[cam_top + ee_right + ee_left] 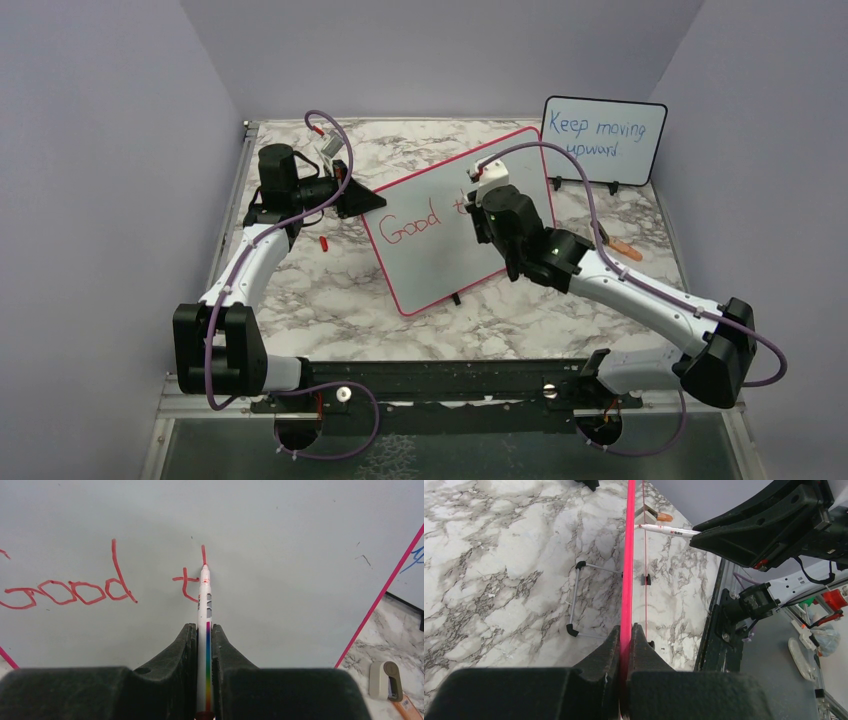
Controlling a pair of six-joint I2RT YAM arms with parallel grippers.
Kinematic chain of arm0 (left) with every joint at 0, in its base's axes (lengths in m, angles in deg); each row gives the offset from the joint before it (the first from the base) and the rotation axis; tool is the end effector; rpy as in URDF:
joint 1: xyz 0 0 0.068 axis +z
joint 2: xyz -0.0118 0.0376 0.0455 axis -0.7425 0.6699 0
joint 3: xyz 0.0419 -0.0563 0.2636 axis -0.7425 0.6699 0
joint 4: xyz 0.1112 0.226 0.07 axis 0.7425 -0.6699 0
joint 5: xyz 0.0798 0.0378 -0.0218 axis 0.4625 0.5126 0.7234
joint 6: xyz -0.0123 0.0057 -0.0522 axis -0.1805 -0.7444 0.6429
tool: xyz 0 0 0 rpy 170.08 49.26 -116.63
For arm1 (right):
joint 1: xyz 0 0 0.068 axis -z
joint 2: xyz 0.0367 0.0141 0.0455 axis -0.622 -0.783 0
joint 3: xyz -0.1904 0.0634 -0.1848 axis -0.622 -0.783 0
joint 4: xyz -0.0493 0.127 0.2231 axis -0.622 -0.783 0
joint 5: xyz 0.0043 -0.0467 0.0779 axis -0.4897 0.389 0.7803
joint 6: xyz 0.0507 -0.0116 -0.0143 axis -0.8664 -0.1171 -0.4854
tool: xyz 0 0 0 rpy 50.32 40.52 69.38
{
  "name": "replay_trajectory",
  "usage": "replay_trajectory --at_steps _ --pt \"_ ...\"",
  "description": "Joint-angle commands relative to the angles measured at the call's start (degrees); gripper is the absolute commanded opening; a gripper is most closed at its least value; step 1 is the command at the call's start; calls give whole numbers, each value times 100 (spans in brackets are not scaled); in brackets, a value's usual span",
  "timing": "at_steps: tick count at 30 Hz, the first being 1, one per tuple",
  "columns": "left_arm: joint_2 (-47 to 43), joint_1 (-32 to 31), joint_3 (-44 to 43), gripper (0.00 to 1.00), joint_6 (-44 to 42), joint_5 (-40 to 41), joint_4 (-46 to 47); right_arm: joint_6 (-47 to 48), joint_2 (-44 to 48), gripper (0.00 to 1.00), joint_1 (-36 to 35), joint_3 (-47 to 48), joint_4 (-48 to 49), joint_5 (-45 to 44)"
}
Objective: Write a sentence on the whiteboard
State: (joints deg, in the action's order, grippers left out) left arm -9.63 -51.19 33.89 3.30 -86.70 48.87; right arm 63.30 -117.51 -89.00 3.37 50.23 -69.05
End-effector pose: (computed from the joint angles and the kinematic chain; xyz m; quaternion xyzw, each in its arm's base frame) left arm 0.2937 -0.0490 0.3063 0.2472 0.7121 -0.5079 0.4170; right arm 0.1979 0.2123 0.3375 -0.1843 0.8065 0.0507 0.5594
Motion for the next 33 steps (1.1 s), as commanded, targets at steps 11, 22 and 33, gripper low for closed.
replay_trajectory --at_steps 11,22,33 --pt "130 -185 90 0 -499 21 -403 -332 160 1 27 -289 -558 315" --pt "144 -185 99 0 -499 20 -404 -389 261 1 27 -393 -566 342" --pt "145 -185 99 0 -499 11 -415 -272 259 0 27 -286 -217 96"
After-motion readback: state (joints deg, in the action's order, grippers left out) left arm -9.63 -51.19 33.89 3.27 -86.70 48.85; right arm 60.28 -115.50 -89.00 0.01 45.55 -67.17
